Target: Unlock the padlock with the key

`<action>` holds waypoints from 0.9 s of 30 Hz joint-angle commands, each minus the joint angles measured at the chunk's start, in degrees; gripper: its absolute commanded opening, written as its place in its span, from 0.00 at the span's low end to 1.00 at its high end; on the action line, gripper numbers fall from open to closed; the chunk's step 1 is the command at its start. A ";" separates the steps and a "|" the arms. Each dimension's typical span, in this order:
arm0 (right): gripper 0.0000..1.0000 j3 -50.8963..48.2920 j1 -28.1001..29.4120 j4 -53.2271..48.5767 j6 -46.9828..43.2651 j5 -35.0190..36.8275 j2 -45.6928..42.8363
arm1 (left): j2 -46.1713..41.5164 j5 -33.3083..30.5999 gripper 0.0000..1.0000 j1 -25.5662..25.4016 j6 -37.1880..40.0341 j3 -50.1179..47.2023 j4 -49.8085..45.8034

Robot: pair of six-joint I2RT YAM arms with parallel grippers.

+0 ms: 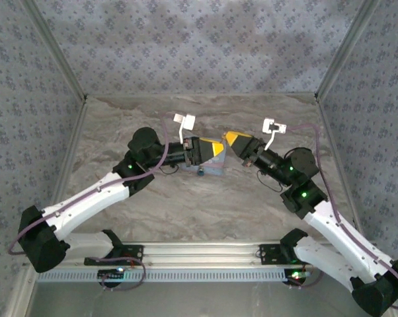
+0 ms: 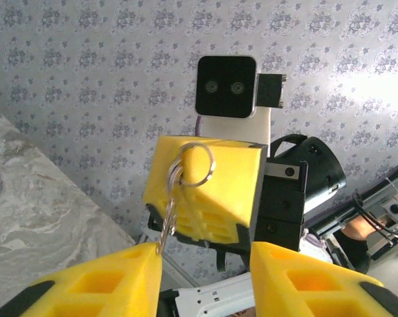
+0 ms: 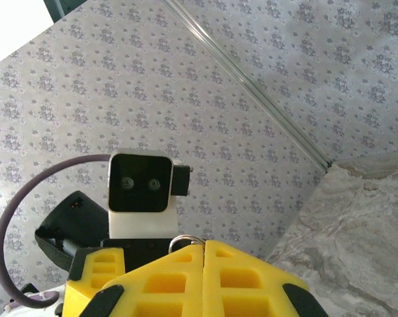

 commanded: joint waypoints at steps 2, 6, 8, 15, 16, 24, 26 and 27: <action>0.00 -0.07 0.71 2.77 0.68 -0.25 0.38 | 0.03 1.54 0.35 -0.30 0.50 2.55 2.81; 0.00 -0.17 0.80 2.94 0.74 -0.17 0.33 | 0.16 1.84 0.24 -0.28 0.77 3.17 2.33; 0.00 -0.15 0.89 2.93 0.68 -0.27 0.32 | 0.20 1.84 0.20 -0.33 0.94 3.47 1.79; 0.00 -0.25 0.89 2.64 0.37 -0.60 -0.02 | -0.06 1.59 0.05 -0.30 1.69 3.96 -0.25; 0.00 -0.25 0.87 2.44 0.27 -0.73 -0.03 | -0.15 1.50 0.02 -0.33 1.94 4.14 -0.87; 0.15 0.95 0.16 -9.38 -4.48 0.58 -3.66 | 0.00 1.27 0.00 0.11 6.74 8.63 -14.88; 0.32 2.32 -1.25 -17.13 -7.43 0.95 -5.36 | 0.73 1.44 0.00 0.62 9.73 12.00 -24.54; 0.41 3.21 -2.07 -21.92 -9.49 2.00 -6.18 | 1.33 2.11 0.00 0.85 11.43 13.66 -28.98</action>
